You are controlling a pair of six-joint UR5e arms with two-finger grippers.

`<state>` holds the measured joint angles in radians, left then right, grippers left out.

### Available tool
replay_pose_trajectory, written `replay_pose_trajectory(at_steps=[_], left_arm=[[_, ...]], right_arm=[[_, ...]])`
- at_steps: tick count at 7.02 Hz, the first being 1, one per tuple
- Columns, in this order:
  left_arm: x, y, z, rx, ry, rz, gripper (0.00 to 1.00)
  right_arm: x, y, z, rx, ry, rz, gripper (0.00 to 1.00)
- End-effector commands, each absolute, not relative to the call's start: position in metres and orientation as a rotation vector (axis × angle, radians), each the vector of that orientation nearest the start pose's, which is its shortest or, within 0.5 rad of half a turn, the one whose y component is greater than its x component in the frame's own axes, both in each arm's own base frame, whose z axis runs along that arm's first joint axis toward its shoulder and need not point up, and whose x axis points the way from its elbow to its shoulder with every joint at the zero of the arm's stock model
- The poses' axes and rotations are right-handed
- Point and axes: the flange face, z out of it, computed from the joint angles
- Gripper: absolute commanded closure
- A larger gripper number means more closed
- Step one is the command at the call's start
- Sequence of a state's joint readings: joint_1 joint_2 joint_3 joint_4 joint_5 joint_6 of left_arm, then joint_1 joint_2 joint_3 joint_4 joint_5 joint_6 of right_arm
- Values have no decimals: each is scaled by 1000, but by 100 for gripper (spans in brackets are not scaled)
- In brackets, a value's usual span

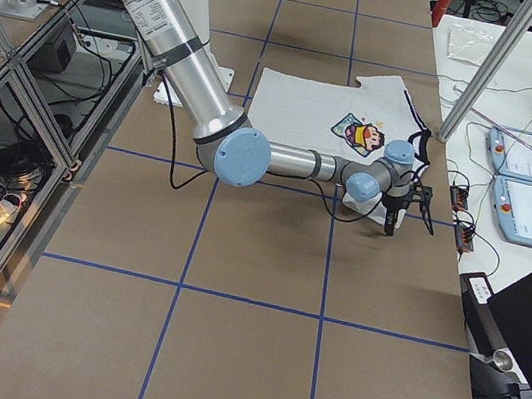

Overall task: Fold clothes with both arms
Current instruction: 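Move the right gripper to the grey shirt's sleeve nearest it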

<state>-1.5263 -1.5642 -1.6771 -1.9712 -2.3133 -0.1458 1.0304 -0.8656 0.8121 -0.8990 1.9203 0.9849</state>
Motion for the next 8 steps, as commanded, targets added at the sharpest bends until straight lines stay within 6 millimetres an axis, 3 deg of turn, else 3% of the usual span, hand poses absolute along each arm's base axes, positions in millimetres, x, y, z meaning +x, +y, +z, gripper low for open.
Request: replay_pose_trajectory(at_steps=[1, 5, 6, 7, 8], left_arm=[[-43, -513, 564, 407, 767, 93, 0], [-43, -513, 565, 406, 767, 92, 0], [-43, -513, 565, 406, 767, 92, 0], [-43, -513, 564, 409, 767, 93, 0], [-43, -512, 566, 437, 768, 103, 0]], right_arm=[[-326, -740, 526, 209, -668, 324, 100], [-298, -758, 501, 225, -709, 361, 100], [-289, -752, 474, 245, -769, 355, 100], [-283, -722, 460, 257, -822, 364, 100], [-303, -703, 427, 244, -861, 375, 100]])
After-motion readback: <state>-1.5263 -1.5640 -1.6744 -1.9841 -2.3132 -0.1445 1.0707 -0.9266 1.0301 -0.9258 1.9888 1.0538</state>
